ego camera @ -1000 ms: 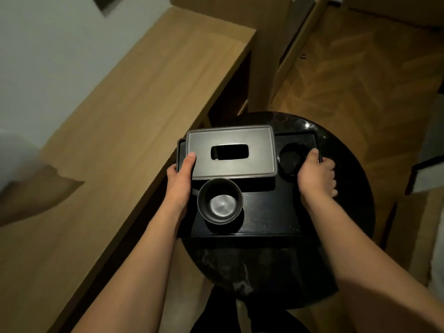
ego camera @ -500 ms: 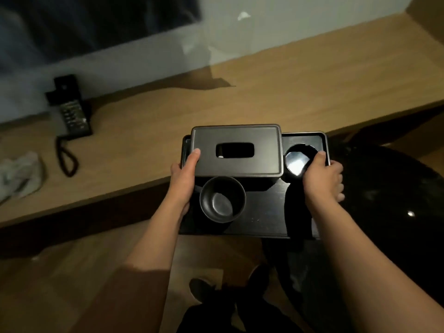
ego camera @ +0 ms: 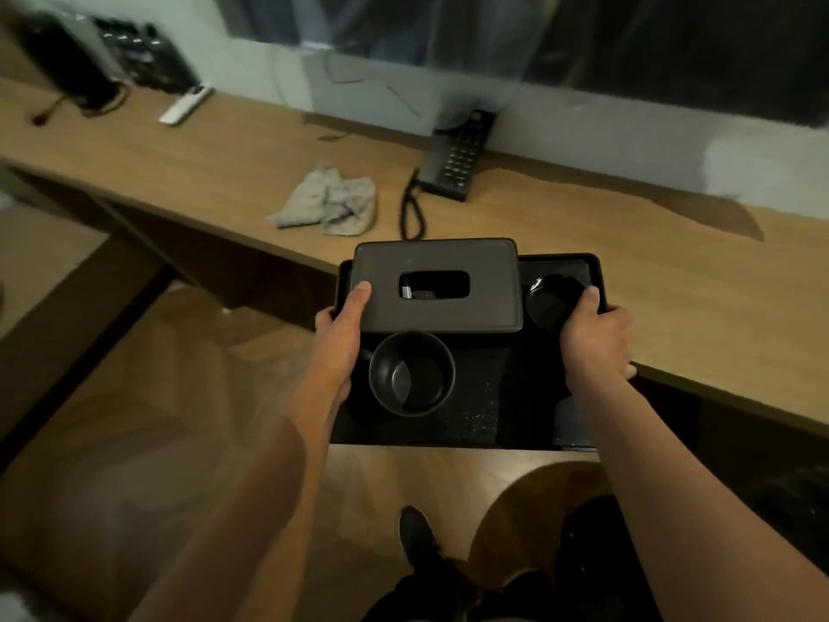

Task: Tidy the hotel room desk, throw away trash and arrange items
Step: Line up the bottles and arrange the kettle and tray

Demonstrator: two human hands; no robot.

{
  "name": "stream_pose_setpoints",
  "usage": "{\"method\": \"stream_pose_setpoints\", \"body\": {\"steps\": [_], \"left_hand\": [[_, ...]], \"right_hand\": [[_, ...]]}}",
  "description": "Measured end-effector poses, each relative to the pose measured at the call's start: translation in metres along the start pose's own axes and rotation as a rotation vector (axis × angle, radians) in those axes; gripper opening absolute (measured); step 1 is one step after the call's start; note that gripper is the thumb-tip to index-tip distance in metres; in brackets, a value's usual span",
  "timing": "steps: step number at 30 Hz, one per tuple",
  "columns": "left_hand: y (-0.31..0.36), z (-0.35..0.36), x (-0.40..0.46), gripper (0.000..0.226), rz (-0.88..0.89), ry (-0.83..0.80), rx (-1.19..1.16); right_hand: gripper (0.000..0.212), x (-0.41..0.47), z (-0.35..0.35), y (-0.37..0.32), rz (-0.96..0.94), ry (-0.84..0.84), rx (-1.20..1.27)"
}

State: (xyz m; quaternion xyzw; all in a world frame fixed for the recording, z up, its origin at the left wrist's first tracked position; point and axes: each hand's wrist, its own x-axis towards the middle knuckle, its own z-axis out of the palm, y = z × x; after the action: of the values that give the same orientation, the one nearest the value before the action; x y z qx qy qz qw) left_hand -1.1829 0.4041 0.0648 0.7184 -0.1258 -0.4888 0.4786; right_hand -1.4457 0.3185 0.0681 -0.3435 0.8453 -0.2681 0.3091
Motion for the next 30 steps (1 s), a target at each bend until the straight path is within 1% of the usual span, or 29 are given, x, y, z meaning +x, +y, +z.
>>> {"method": "stream_pose_setpoints", "body": {"steps": [3, 6, 8, 10, 11, 15, 18, 24, 26, 30], "left_hand": [[0.009, -0.066, 0.006, 0.083, -0.018, 0.084, -0.070], [0.008, -0.133, 0.006, 0.080, -0.008, 0.165, -0.141], [0.004, -0.176, 0.006, 0.090, 0.013, 0.215, -0.190], [-0.001, -0.215, 0.007, 0.105, 0.013, 0.257, -0.228], [-0.004, -0.234, 0.007, 0.109, 0.011, 0.290, -0.249], [-0.014, -0.301, 0.013, 0.116, -0.033, 0.434, -0.334], [-0.017, -0.347, 0.028, 0.121, -0.065, 0.550, -0.387], [0.000, -0.425, 0.060, 0.121, -0.049, 0.759, -0.451], [0.010, -0.449, 0.073, 0.122, -0.058, 0.796, -0.470], [0.032, -0.496, 0.103, 0.114, -0.033, 0.830, -0.524]], "right_hand": [[0.058, -0.041, 0.048, -0.032, -0.101, -0.073, -0.022], [0.069, -0.084, 0.099, -0.060, -0.183, -0.203, -0.032], [0.073, -0.113, 0.132, -0.077, -0.228, -0.261, -0.058], [0.069, -0.142, 0.161, -0.095, -0.290, -0.294, -0.101], [0.066, -0.156, 0.175, -0.104, -0.316, -0.313, -0.126], [0.061, -0.212, 0.236, -0.137, -0.394, -0.420, -0.239], [0.059, -0.252, 0.284, -0.160, -0.455, -0.495, -0.266], [0.059, -0.319, 0.374, -0.218, -0.534, -0.661, -0.264], [0.059, -0.338, 0.400, -0.239, -0.564, -0.704, -0.268], [0.061, -0.373, 0.447, -0.280, -0.621, -0.761, -0.291]]}}
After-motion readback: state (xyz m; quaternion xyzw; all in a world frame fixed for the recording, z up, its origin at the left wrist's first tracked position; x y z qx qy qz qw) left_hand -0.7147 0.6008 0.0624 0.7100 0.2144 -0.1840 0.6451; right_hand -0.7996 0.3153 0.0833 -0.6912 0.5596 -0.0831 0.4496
